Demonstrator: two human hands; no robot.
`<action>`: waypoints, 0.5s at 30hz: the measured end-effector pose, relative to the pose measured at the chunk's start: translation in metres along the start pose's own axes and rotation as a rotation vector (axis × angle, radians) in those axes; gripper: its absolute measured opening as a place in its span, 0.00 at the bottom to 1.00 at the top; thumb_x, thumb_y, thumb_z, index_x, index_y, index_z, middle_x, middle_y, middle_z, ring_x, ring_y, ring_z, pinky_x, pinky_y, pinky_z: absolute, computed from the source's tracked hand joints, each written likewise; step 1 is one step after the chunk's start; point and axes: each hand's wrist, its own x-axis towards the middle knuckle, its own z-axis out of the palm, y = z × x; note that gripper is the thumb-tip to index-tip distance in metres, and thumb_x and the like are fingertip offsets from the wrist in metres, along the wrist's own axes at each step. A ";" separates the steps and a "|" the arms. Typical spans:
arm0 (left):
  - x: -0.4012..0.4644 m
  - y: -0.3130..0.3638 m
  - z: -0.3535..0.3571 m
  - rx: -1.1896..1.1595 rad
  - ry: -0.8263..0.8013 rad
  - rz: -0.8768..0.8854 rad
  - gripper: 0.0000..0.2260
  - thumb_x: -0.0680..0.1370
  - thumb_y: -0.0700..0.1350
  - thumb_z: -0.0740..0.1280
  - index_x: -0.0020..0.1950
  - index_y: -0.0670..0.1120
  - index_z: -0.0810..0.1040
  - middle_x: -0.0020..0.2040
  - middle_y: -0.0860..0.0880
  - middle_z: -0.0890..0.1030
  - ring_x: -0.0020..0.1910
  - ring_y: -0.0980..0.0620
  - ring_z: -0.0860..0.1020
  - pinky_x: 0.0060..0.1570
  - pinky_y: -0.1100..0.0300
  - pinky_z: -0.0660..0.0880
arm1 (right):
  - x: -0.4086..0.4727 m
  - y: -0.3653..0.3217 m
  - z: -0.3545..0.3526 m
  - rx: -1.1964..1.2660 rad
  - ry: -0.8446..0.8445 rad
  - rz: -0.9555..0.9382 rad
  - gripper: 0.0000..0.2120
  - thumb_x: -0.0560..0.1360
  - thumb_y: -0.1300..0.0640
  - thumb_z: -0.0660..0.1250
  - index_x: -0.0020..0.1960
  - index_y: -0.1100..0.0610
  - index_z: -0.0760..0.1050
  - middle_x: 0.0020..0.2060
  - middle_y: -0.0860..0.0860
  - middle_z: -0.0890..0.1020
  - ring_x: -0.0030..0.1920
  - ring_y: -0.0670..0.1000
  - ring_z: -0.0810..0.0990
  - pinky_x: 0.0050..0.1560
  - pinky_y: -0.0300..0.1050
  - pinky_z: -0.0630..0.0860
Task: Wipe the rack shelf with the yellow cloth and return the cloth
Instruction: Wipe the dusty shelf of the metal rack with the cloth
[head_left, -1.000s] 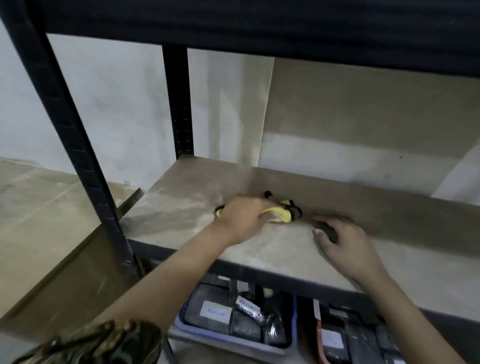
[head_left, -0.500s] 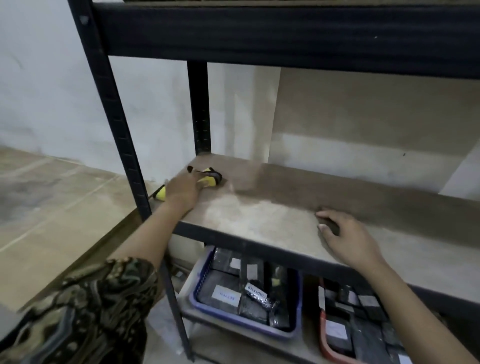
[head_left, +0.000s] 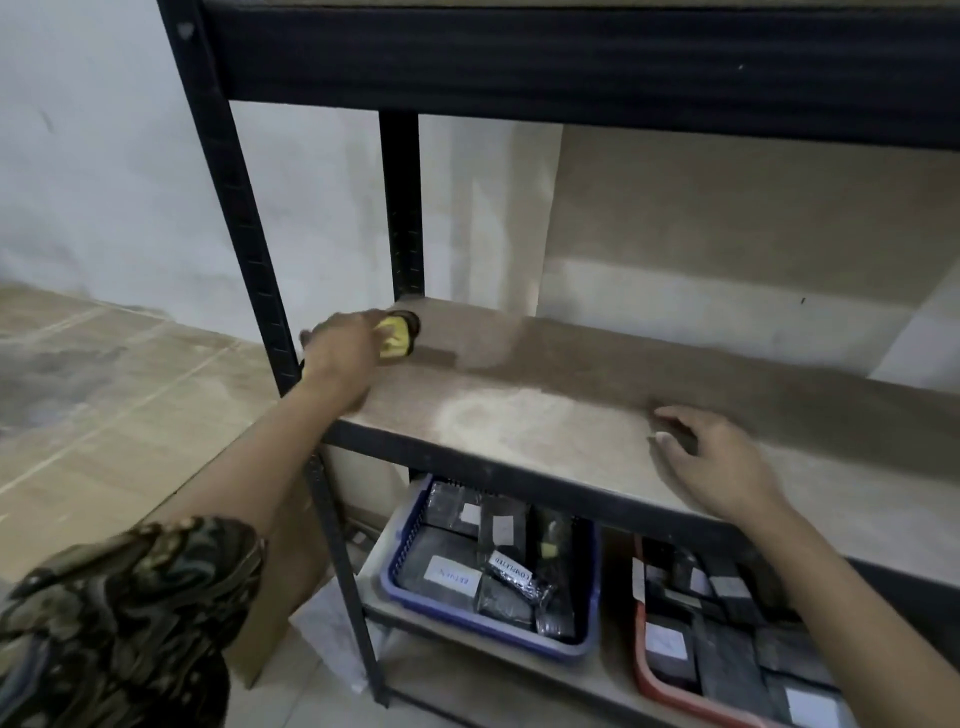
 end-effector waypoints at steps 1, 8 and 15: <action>0.003 -0.002 0.005 -0.004 -0.089 -0.012 0.15 0.81 0.48 0.56 0.67 0.50 0.71 0.55 0.38 0.79 0.53 0.39 0.77 0.53 0.47 0.72 | -0.001 0.006 -0.002 -0.049 -0.016 0.021 0.17 0.76 0.51 0.62 0.64 0.54 0.74 0.62 0.55 0.78 0.62 0.58 0.75 0.60 0.50 0.72; -0.019 0.023 0.038 -0.068 -0.117 0.164 0.16 0.80 0.52 0.56 0.66 0.50 0.72 0.55 0.40 0.81 0.51 0.40 0.79 0.49 0.51 0.76 | -0.001 0.012 0.004 -0.150 0.049 0.082 0.18 0.75 0.49 0.61 0.63 0.52 0.73 0.60 0.55 0.79 0.59 0.59 0.75 0.59 0.53 0.72; -0.076 0.084 0.036 -0.187 -0.122 0.490 0.17 0.79 0.57 0.55 0.65 0.54 0.72 0.52 0.44 0.83 0.47 0.43 0.80 0.43 0.52 0.76 | -0.004 0.011 0.004 -0.144 0.058 0.107 0.18 0.74 0.47 0.61 0.62 0.50 0.74 0.58 0.55 0.79 0.58 0.59 0.75 0.56 0.52 0.73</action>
